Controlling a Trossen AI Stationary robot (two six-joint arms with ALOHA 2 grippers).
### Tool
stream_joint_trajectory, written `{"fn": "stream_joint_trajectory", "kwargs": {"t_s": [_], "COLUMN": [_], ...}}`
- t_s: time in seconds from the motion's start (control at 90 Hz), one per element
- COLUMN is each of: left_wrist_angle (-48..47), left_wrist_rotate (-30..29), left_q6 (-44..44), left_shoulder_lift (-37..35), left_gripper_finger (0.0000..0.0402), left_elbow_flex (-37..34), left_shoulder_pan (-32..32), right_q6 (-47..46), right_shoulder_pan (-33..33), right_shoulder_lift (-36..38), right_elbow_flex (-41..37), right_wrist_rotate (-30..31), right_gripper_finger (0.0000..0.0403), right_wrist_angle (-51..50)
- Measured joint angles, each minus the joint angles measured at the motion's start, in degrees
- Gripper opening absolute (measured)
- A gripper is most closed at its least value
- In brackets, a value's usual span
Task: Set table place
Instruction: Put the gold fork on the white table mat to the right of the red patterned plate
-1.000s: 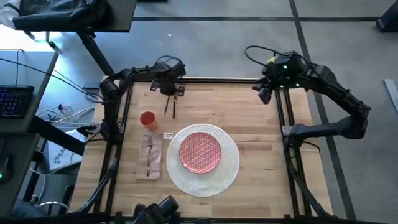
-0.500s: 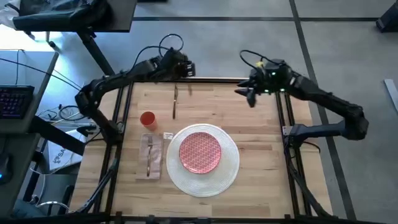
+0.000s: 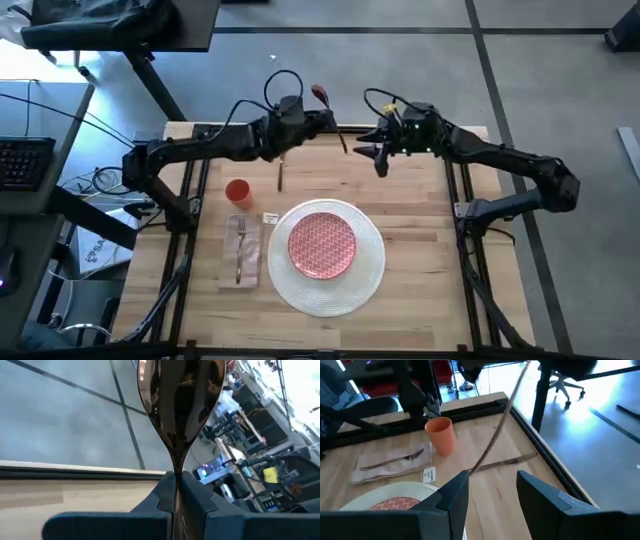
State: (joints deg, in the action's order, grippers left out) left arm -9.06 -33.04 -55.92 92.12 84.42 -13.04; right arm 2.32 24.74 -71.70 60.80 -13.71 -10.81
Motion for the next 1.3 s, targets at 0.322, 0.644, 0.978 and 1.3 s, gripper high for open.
{"fn": "stream_joint_trajectory", "kwargs": {"t_s": [0.322, 0.644, 0.978, 1.3], "left_wrist_angle": [2.8, 3.2, 2.6, 0.7], "left_wrist_rotate": [-1.2, -0.9, -0.8, 0.9], "left_q6": [-1.0, -2.0, -0.9, 11.7], "left_shoulder_lift": [1.5, 2.4, 2.4, 0.1], "left_gripper_finger": [0.0, 0.0, 0.0, 0.0056], "left_elbow_flex": [0.0, 0.0, 0.0, 0.0], "left_shoulder_pan": [3.5, 4.3, 4.5, 4.9], "right_q6": [0.2, -4.8, -10.6, -28.0], "right_shoulder_pan": [-2.9, -3.5, -2.6, 1.6], "right_shoulder_lift": [-2.3, -4.1, -4.5, -2.1], "right_elbow_flex": [0.0, 0.0, 0.0, -2.2], "right_wrist_rotate": [0.2, 3.8, 4.6, 4.2], "right_gripper_finger": [0.0145, 0.0123, 0.0007, 0.0], "right_wrist_angle": [3.6, 4.3, 3.9, -1.7]}}
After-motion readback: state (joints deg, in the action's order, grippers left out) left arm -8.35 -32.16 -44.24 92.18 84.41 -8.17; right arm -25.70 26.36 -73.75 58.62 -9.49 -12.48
